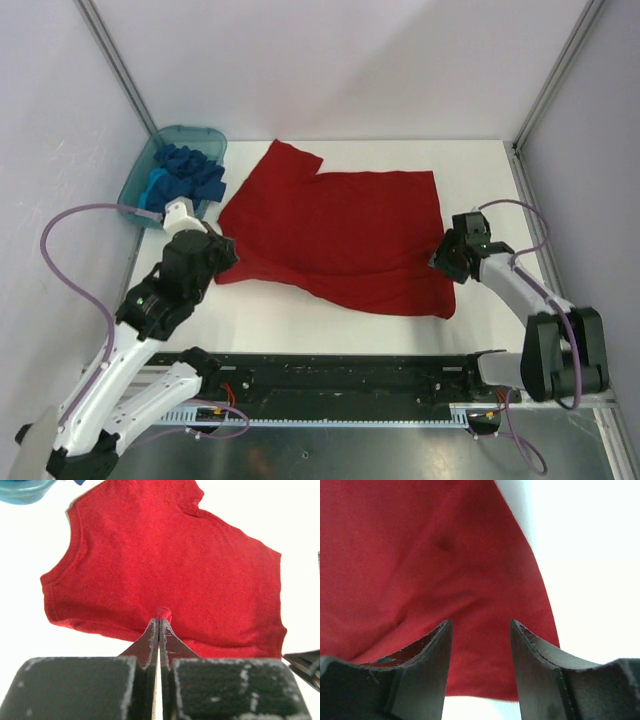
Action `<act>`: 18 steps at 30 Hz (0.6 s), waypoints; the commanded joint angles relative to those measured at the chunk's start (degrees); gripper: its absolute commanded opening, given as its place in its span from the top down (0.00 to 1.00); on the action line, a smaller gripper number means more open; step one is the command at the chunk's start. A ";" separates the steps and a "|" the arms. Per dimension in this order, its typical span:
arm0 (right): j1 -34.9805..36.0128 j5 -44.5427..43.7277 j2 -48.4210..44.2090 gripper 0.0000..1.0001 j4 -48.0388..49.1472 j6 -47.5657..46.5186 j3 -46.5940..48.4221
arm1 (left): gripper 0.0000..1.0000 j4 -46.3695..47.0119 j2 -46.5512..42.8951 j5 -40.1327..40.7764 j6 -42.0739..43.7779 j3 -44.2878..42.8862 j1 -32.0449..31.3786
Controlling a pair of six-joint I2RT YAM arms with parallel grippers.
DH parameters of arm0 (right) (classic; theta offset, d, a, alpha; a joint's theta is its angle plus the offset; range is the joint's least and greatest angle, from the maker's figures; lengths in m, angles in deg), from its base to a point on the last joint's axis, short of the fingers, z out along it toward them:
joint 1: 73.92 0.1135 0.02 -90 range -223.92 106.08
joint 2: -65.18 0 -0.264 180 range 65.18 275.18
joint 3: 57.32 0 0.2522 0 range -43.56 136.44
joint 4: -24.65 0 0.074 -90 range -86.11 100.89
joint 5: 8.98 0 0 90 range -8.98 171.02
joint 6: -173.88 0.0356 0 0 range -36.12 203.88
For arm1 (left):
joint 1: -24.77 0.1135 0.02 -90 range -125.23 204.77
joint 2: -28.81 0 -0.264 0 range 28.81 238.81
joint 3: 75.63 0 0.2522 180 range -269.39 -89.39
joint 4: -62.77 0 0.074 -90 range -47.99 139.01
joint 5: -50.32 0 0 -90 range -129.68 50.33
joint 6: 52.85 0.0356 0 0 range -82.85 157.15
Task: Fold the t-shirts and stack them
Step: Grap the side of the flattened tshirt closest away from the robot with both arms
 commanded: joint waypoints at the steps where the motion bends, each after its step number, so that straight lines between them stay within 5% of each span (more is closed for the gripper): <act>1: -0.77 -0.63 -9.77 0.48 -10.12 3.14 -0.06 | 1.00 1.82 7.53 7.44 2.26 -4.60 0.19; 9: -2.02 0.69 -23.72 0.61 -20.23 10.89 -5.98 | 1.00 9.80 22.06 4.06 3.44 -9.54 6.76; 18: -1.80 2.63 -26.07 0.65 -20.02 12.24 -11.52 | 1.00 13.58 35.45 3.14 7.24 -17.47 14.48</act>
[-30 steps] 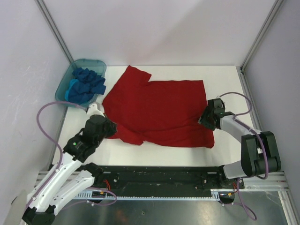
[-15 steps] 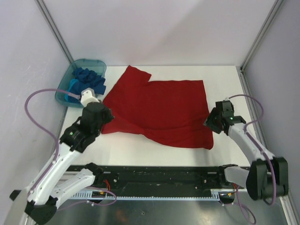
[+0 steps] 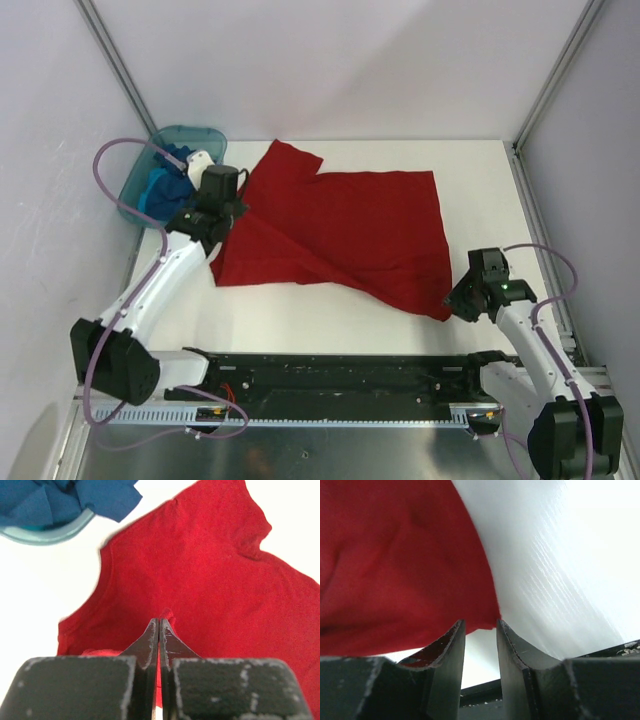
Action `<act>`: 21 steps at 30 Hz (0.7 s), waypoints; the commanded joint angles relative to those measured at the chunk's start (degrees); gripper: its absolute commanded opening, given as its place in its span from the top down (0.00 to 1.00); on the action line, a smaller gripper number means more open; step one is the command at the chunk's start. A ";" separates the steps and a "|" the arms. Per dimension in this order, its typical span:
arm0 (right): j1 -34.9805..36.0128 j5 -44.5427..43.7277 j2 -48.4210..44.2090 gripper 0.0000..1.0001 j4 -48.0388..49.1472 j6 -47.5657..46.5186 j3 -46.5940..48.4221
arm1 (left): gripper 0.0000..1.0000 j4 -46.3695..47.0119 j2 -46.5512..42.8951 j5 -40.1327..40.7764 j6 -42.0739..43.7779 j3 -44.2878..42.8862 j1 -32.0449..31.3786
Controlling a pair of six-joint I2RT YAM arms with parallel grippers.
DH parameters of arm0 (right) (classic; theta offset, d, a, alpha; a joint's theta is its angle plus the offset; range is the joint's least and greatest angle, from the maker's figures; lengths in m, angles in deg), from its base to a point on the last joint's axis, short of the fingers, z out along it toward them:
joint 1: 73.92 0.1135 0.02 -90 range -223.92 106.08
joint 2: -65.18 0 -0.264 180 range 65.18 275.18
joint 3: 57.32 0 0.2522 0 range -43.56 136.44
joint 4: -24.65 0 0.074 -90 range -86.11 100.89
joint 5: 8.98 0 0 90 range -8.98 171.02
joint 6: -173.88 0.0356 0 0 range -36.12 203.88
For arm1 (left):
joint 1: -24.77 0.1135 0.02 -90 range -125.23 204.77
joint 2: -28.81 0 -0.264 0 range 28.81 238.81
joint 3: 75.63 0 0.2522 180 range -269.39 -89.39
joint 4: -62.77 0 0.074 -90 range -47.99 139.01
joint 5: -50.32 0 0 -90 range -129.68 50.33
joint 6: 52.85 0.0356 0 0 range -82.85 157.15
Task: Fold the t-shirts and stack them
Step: Grap the side of the flattened tshirt closest away from the robot with both arms
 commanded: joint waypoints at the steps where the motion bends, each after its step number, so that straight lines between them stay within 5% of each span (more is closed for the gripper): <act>1: 0.29 1.60 0.03 0.64 0.86 1.37 -1.95 | 1.00 4.37 3.93 0.45 3.33 -5.07 3.23; 12: 4.27 0.71 6.27 0.64 8.45 2.16 -2.48 | 1.00 6.68 7.13 -2.38 4.66 -4.40 5.68; 21: 6.57 -1.74 2.94 0.63 6.31 5.09 -2.79 | 1.00 7.00 6.57 -3.46 4.75 -4.00 6.05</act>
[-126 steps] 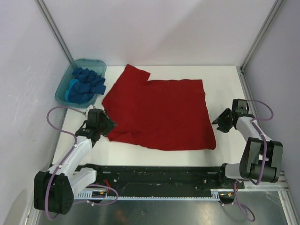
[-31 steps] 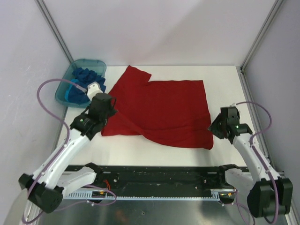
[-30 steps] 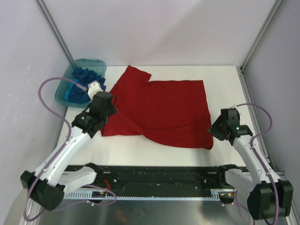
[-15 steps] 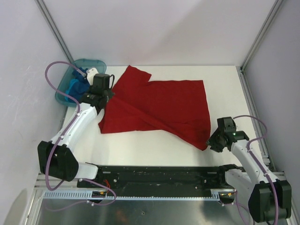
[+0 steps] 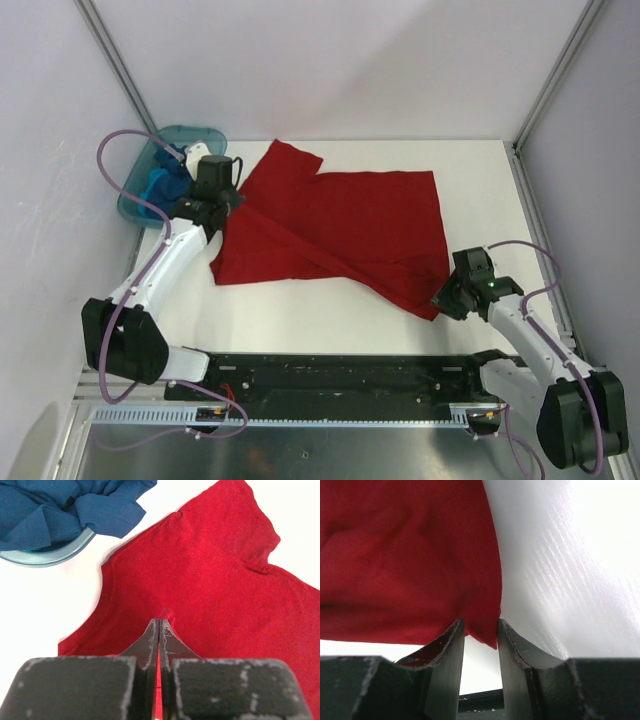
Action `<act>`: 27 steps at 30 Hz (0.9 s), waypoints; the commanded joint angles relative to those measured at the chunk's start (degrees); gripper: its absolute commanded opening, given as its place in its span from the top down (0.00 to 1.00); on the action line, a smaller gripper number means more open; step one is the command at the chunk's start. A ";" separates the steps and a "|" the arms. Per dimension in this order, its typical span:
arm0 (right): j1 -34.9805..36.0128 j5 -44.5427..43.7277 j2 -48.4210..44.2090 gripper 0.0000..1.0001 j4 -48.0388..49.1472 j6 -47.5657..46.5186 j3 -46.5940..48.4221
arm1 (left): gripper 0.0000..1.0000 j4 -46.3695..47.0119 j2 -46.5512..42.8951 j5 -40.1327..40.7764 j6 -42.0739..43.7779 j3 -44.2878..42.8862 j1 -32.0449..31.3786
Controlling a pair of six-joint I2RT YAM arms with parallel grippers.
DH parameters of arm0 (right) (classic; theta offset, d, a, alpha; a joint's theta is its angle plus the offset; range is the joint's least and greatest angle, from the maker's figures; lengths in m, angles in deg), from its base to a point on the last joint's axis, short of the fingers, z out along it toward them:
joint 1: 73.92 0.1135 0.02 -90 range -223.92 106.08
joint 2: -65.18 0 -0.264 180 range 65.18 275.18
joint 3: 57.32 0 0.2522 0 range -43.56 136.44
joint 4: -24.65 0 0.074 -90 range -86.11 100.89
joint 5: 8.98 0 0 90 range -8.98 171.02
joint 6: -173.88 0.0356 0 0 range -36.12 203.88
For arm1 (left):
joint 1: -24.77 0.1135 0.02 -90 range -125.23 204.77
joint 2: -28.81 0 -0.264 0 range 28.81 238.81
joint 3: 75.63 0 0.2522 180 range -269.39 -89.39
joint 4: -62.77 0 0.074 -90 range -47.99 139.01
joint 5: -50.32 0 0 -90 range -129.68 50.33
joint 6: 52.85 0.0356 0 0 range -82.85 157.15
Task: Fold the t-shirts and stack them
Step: Grap the side of the flattened tshirt closest away from the robot with both arms
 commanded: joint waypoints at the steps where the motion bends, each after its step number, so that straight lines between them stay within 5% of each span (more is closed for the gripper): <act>1: 0.44 -1.88 -2.72 0.62 -0.24 2.45 -0.51 | 1.00 2.25 -0.85 -0.37 1.15 -0.84 0.63; 13: 4.88 -4.56 -7.81 0.62 -2.33 5.25 -3.25 | 1.00 2.32 -1.21 -1.15 1.25 -0.72 1.28; 27: 9.04 -8.25 -2.56 0.65 3.22 7.20 -5.15 | 1.00 2.29 -1.13 -1.95 1.68 -1.11 2.17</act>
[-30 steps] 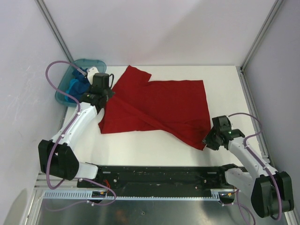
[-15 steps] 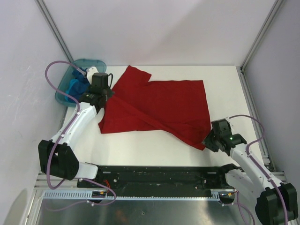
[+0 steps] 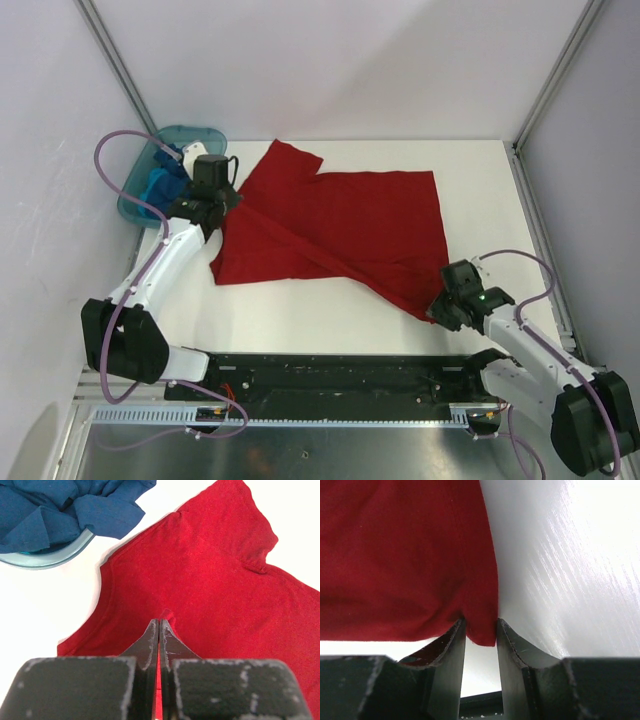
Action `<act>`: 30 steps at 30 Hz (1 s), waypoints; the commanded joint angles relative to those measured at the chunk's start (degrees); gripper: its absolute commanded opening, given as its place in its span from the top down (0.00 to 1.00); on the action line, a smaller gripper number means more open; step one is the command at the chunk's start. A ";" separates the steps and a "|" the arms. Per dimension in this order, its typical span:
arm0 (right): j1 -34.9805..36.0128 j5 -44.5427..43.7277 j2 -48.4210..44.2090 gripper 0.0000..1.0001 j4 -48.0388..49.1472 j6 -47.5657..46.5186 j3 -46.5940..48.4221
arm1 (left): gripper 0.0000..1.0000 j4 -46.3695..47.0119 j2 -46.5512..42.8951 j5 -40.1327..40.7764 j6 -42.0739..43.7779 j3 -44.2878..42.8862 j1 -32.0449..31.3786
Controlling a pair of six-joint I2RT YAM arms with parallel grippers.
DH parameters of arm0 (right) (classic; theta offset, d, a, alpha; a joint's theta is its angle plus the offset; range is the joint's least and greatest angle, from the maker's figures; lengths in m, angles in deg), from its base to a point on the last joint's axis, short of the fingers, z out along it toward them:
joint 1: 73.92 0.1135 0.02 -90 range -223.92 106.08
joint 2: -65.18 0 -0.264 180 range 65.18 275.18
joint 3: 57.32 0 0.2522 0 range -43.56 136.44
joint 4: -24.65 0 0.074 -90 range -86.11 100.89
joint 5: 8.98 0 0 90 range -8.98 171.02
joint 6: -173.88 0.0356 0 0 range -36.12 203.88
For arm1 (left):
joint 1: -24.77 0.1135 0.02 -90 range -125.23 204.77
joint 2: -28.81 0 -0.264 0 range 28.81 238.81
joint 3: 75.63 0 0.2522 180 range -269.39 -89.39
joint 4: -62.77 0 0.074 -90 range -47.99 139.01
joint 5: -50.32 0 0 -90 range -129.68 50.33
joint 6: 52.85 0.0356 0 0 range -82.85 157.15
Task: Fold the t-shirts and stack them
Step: Grap the side of the flattened tshirt closest away from the robot with both arms
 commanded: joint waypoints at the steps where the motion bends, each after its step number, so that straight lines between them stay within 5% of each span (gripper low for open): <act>1: 0.32 -3.50 1.78 0.66 2.96 0.92 -0.03 | 1.00 1.84 -1.14 0.39 1.28 -1.17 0.76; 10: -4.15 -2.79 1.71 0.98 -0.08 -3.36 4.15 | 1.00 1.72 -4.42 -1.30 2.19 -0.09 1.20; 20: -22.08 11.58 -3.70 0.99 -12.27 -13.68 12.97 | 1.00 -1.45 -22.27 -4.69 1.19 11.96 1.17; 26: -24.62 14.31 -6.16 0.89 -15.65 -14.13 13.23 | 1.00 -6.79 -35.50 -4.49 -1.14 18.78 1.15; 30: -24.53 14.64 -4.78 0.85 -12.47 -14.63 12.40 | 1.00 -7.23 -36.42 -4.25 -1.63 20.46 1.13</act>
